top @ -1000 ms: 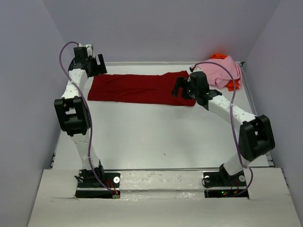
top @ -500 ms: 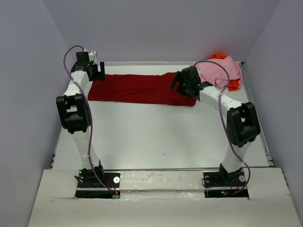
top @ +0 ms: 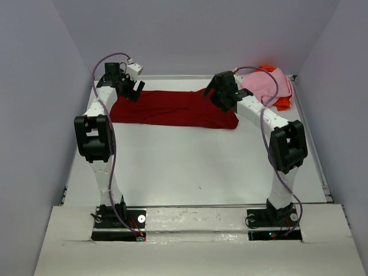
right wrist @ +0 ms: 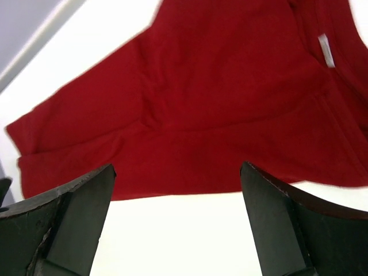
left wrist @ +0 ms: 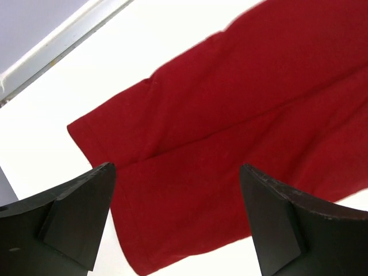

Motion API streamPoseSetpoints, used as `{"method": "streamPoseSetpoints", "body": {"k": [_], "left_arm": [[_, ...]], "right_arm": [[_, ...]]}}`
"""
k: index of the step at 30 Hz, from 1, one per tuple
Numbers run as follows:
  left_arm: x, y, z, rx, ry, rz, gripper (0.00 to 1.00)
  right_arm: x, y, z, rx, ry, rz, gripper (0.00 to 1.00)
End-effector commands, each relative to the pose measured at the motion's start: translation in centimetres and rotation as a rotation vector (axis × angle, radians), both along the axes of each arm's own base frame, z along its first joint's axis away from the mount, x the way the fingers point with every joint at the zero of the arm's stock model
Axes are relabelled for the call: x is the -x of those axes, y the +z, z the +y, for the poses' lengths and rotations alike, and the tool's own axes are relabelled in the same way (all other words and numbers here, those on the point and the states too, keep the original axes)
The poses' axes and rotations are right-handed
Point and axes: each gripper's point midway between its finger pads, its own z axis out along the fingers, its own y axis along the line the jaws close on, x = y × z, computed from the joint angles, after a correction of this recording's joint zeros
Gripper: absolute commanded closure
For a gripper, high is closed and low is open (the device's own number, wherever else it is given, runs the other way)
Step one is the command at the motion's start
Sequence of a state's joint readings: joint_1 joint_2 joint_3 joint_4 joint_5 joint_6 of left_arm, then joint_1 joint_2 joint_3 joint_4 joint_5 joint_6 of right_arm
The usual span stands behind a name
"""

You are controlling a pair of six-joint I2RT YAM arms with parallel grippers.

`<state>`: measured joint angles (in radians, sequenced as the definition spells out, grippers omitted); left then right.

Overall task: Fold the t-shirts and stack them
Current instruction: Fold the tshirt

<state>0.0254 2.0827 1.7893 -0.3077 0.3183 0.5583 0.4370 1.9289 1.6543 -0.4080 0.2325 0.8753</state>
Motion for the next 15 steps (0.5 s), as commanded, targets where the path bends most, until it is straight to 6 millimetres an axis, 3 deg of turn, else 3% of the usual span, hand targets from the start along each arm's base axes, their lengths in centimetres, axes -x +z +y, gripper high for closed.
{"method": "streamPoseSetpoints", "body": {"k": [1,3,9,15], "left_arm": [[0.7,4.0,-0.9,-0.106,-0.192,-0.15,0.01],[0.8,3.6,-1.0,-0.113,-0.212,-0.145,0.01],[1.0,0.0,0.8,-0.218,-0.223,-0.049,0.01],[0.5,-0.4,0.4,-0.181,-0.229,-0.089,0.01]], "right_arm": [[0.9,-2.2,-1.1,-0.023,-0.165,0.091,0.05],[0.6,-2.3,-0.7,-0.046,-0.175,0.094,0.05],[0.4,-4.7,0.6,-0.178,-0.282,0.187,0.05],[-0.4,-6.9,1.1,-0.269,-0.434,0.273,0.05]]}}
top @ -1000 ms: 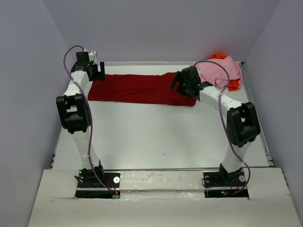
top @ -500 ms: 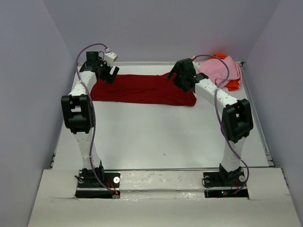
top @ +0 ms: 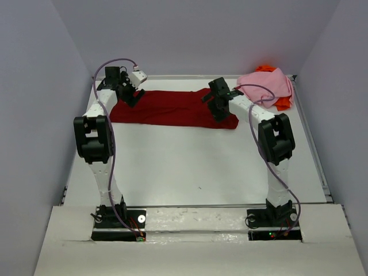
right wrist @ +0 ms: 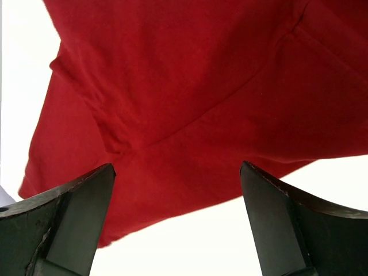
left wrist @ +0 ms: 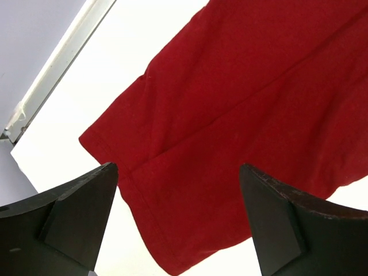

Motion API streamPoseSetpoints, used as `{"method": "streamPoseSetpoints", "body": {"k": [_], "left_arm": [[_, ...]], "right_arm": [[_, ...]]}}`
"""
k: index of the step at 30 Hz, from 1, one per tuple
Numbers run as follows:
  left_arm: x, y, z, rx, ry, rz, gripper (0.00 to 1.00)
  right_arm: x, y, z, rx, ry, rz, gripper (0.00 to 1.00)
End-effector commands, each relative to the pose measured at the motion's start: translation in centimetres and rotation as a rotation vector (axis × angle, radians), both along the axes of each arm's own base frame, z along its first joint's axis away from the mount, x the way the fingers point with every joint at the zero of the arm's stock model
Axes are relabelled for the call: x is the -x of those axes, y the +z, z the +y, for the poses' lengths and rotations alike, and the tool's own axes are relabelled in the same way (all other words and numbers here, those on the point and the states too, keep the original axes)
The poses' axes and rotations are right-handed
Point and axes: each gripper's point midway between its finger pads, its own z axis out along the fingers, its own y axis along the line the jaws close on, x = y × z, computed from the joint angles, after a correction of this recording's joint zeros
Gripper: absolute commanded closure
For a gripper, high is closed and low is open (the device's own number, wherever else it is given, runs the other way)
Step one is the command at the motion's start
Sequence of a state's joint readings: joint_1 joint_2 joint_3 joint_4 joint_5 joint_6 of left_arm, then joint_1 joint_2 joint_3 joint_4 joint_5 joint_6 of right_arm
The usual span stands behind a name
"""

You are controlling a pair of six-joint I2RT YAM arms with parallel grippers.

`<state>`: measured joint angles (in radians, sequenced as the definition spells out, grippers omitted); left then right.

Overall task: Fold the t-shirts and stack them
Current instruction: Fold the tshirt

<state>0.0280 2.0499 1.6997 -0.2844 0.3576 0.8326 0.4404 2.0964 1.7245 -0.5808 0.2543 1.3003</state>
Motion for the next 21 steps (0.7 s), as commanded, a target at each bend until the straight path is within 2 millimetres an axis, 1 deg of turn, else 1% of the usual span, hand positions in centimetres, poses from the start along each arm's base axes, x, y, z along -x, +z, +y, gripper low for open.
{"method": "streamPoseSetpoints", "body": {"k": [1,2,7,12,16,19,20,21], "left_arm": [[-0.4,0.3,0.1,-0.014,-0.033,-0.036,0.01],[-0.5,0.1,0.3,-0.023,-0.032,-0.034,0.01],[-0.5,-1.6,-0.2,-0.001,-0.062,-0.004,0.01],[-1.0,-3.3,-0.7,0.042,-0.056,0.024,0.01],[-1.1,-4.5,-0.7,0.063,-0.037,0.048,0.01],[-0.9,-6.1,-0.4,0.058,-0.012,0.083,0.01],[-0.8,-7.0,-0.2,0.055,0.004,0.103,0.01],[-0.6,-7.4,0.0,0.056,0.03,0.118,0.01]], "right_arm": [[-0.9,0.5,0.8,-0.083,-0.136,0.019,0.05],[-1.4,0.1,0.9,-0.077,-0.142,0.023,0.05],[-1.6,-1.1,0.0,-0.032,-0.202,0.046,0.05],[-1.9,-1.2,-0.2,-0.025,-0.217,0.036,0.04],[-2.3,-1.0,0.0,-0.029,-0.212,0.028,0.04],[-2.3,-0.9,0.2,-0.031,-0.2,0.028,0.04],[-2.3,-0.9,0.2,-0.03,-0.198,0.027,0.04],[-2.3,-0.5,0.1,-0.028,-0.198,0.02,0.04]]}}
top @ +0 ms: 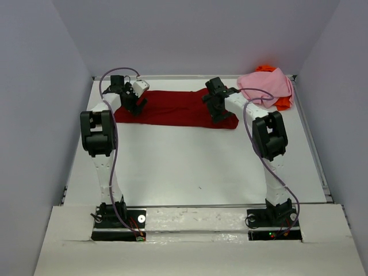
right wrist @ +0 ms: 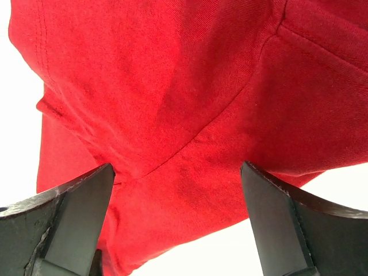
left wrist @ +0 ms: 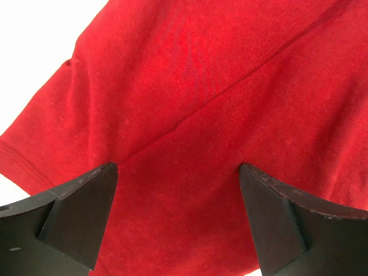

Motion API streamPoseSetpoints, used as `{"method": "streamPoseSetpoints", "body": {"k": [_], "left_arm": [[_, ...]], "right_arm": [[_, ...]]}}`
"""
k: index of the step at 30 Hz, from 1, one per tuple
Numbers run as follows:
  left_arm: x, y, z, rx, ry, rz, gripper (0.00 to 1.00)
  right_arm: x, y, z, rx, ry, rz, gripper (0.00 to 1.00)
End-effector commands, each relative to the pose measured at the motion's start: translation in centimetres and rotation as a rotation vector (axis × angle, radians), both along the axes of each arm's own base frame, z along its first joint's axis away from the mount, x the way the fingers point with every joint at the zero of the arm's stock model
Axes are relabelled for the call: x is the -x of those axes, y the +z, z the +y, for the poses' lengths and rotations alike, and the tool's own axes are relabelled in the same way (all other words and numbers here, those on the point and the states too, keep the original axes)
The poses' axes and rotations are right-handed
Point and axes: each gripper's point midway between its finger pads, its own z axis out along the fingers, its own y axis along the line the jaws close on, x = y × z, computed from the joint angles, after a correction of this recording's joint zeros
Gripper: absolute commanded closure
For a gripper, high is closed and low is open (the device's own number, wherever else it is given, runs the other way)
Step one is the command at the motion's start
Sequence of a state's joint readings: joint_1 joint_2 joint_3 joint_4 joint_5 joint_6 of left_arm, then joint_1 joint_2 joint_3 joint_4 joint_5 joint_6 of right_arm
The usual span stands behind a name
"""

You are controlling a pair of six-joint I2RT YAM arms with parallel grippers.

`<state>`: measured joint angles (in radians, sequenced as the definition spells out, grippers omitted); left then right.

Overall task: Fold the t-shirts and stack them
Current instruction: Fold the tshirt

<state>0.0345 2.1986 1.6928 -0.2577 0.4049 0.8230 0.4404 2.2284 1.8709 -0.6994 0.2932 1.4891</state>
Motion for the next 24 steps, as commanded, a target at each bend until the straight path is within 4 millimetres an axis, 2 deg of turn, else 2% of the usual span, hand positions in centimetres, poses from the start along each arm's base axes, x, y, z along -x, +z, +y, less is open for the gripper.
{"method": "streamPoseSetpoints", "body": {"k": [1,10,12,13,16,18,19,20,24], "left_arm": [[-0.3,-0.3,0.6,0.012,0.06,0.006,0.01],[1.2,-0.8,1.9,0.027,0.269,0.107,0.01],[1.7,-1.4,1.2,0.06,0.285,0.156,0.01],[2.7,-2.3,1.1,0.05,0.299,0.196,0.01],[4.2,-3.1,0.5,0.028,0.348,0.226,0.01],[5.4,-3.3,-1.2,0.012,0.409,0.233,0.01],[6.1,-3.4,-0.9,-0.004,0.454,0.236,0.01],[6.1,-3.0,-1.5,0.018,0.475,0.236,0.01],[8.7,-3.7,-2.6,0.038,0.555,0.292,0.01]], "right_arm": [[-0.9,2.3,-0.1,0.017,-0.022,-0.062,0.03],[-0.7,4.6,-1.7,0.024,-0.032,-0.106,0.0],[-0.4,4.7,-1.8,0.034,-0.02,-0.107,0.0],[-0.4,5.4,-2.1,0.042,-0.019,-0.122,0.0],[-0.3,6.4,-3.2,0.068,-0.024,-0.143,0.0],[0.2,7.2,-3.8,0.082,-0.034,-0.159,0.0],[0.4,6.8,-4.4,0.087,-0.04,-0.153,0.0],[0.3,7.5,-4.3,0.076,-0.039,-0.168,0.0],[1.7,6.1,-4.5,0.071,0.003,-0.121,0.0]]}}
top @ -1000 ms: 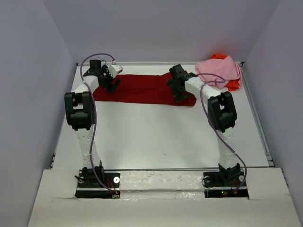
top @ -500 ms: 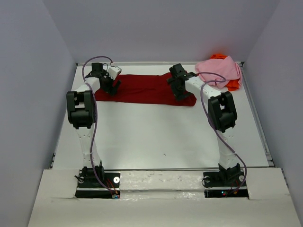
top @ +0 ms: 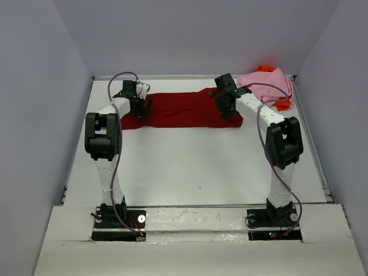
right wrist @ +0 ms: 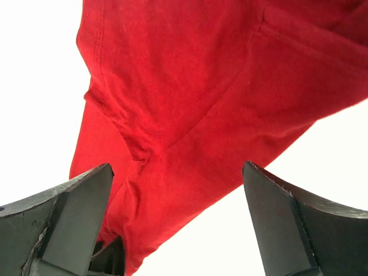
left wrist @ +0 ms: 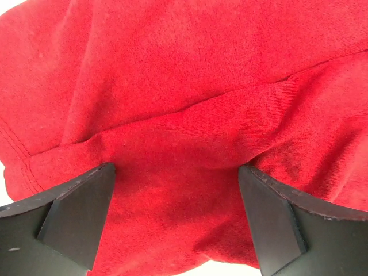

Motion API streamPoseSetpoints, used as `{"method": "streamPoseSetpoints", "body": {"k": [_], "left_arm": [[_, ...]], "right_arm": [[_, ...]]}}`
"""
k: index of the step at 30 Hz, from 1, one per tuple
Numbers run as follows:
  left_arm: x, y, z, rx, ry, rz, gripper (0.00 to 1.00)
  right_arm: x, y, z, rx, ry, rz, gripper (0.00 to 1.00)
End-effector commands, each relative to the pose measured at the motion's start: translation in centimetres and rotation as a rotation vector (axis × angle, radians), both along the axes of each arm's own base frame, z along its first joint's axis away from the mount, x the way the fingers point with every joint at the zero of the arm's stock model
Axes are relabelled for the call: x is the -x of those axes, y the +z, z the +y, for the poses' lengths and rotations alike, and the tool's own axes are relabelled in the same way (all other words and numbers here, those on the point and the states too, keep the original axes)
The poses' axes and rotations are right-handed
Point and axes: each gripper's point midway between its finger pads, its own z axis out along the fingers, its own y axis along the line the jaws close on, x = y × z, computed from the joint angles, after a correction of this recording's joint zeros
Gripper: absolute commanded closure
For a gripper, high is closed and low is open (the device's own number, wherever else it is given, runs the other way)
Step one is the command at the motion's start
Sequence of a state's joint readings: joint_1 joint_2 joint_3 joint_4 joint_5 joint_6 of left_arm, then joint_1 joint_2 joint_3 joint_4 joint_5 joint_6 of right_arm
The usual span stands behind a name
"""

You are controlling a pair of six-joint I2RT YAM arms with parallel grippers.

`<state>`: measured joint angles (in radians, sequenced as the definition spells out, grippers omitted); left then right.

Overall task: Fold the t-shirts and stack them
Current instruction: Fold the tshirt

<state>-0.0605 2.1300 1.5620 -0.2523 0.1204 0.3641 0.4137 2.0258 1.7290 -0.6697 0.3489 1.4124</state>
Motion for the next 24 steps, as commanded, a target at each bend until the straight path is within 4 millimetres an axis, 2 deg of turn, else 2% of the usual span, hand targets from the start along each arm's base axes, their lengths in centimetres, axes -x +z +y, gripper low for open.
{"method": "streamPoseSetpoints", "body": {"k": [1,5,9,11,12,13,14,15,16,17,18,19,20,22,23,24], "left_arm": [[5.1,-1.8,-1.2,0.013,0.132,0.143,0.01],[7.4,-1.4,-2.5,0.067,0.204,0.171,0.01],[11.7,-0.9,-6.5,0.154,0.266,0.211,0.01],[13.8,-0.2,-7.6,0.182,0.281,0.199,0.01],[14.8,-0.1,-9.0,0.211,0.298,0.206,0.01],[15.6,0.2,-9.6,0.224,0.3,0.207,0.01],[16.1,1.1,-10.1,0.246,0.302,0.189,0.01],[17.6,0.5,-10.7,0.235,0.307,0.206,0.01],[18.2,0.7,-11.2,0.253,0.321,0.208,0.01],[18.7,1.5,-11.5,0.269,0.324,0.192,0.01],[20.0,0.9,-11.5,0.263,0.34,0.207,0.01],[20.7,0.8,-11.8,0.276,0.342,0.213,0.01],[21.8,1.0,-12.1,0.293,0.358,0.216,0.01],[23.4,1.0,-12.3,0.311,0.379,0.226,0.01],[23.9,0.9,-12.4,0.315,0.378,0.235,0.01],[24.4,0.8,-12.4,0.318,0.38,0.246,0.01]], "right_arm": [[0.5,0.5,-1.1,0.019,0.002,-0.018,0.0],[1.5,-0.3,-1.4,0.029,0.022,0.007,0.0],[2.9,-1.1,-0.9,0.016,0.076,0.047,0.0],[3.9,-2.7,-0.6,0.005,0.104,0.092,0.0],[4.0,-3.3,-0.6,0.007,0.112,0.103,0.0],[4.1,-3.9,-0.6,0.014,0.121,0.116,0.0],[3.7,-3.9,-0.5,0.037,0.149,0.113,0.0],[3.5,-5.0,-0.4,0.055,0.169,0.132,0.0],[3.2,-5.3,-0.2,0.07,0.194,0.137,0.0],[2.3,-4.8,0.1,0.089,0.232,0.12,0.0],[1.9,-6.0,0.3,0.106,0.254,0.138,0.01],[1.5,-6.3,0.5,0.12,0.279,0.139,0.01],[0.6,-5.6,0.9,0.136,0.315,0.121,0.01],[0.0,-6.7,1.1,0.171,0.368,0.137,0.01],[-0.9,-5.9,1.4,0.176,0.378,0.111,0.02],[-1.1,-6.9,1.4,0.186,0.389,0.126,0.02]]}}
